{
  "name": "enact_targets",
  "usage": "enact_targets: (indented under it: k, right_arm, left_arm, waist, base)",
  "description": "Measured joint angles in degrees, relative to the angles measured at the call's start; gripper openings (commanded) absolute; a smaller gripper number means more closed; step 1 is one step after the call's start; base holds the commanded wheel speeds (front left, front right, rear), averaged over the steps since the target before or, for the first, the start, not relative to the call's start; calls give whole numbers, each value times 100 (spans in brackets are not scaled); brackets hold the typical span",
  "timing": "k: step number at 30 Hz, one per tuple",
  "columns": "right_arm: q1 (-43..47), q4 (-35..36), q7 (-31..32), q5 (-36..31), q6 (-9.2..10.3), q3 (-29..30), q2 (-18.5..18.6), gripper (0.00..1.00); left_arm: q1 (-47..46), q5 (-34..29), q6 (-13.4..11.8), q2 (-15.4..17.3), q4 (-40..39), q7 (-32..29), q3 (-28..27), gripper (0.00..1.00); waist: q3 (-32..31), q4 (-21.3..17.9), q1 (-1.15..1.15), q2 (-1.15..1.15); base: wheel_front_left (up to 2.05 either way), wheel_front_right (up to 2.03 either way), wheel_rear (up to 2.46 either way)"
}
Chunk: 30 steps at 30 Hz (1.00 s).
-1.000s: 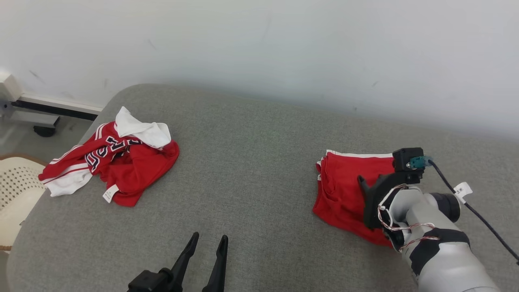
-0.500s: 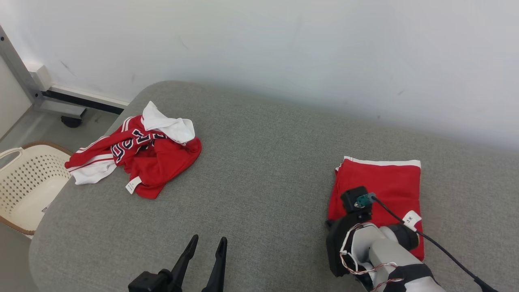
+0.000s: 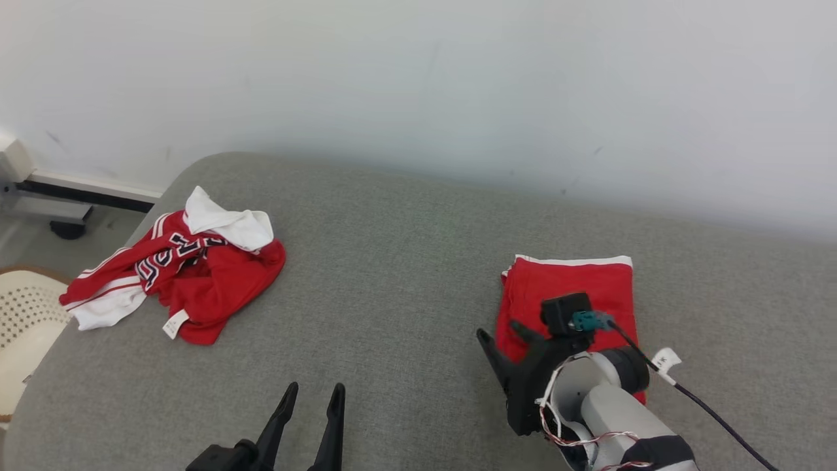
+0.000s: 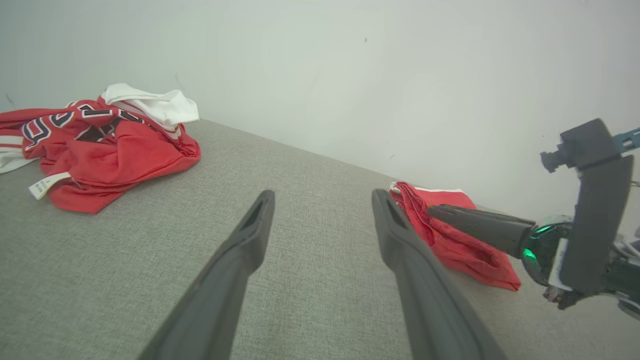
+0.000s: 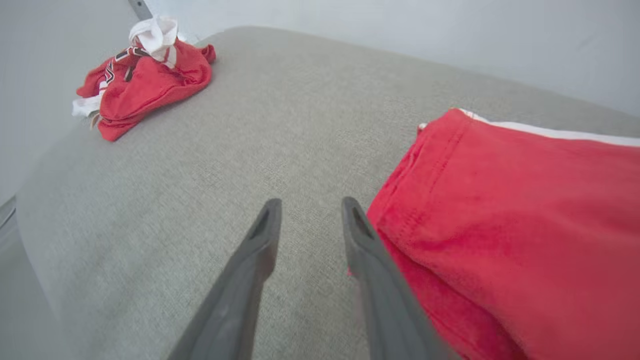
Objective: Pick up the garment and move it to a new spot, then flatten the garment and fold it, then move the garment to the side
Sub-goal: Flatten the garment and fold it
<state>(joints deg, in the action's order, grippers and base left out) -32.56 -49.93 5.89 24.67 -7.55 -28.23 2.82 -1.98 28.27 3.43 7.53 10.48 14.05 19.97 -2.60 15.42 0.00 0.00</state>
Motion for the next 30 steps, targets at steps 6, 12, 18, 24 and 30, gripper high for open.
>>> enact_targets:
  k: [6,12,18,24,30]
  right_arm:
    - [590,748,-738,-450,0,1077,12,100]
    - [1706,2170,-1127,-1035,0,2290,15,100]
    - [2725,3346,-1038,-1189,0,2835,10,100]
    - [3135,3761,-991,-1273,0,2860,9,100]
    - [3217,3728,-960,-1262,0,2778,7,100]
  left_arm:
    - [100,-58,-114,100,-52,52,-224,100]
    - [221,-339,-152,122,-357,99,-681,100]
    - [436,-727,-93,43,-438,100,-1053,100]
    - [557,-883,-41,-90,-365,99,-1446,100]
    - [612,-1033,120,-133,-41,100,-1686,100]
  waist:
    - [-83,-370,0,0]
    - [-138,-801,0,0]
    - [-145,-1222,0,0]
    - [-133,-1583,0,0]
    - [-106,-1807,0,0]
  base:
    - [0,0,0]
    - [0,0,0]
    - [0,0,0]
    - [0,0,0]
    - [0,0,0]
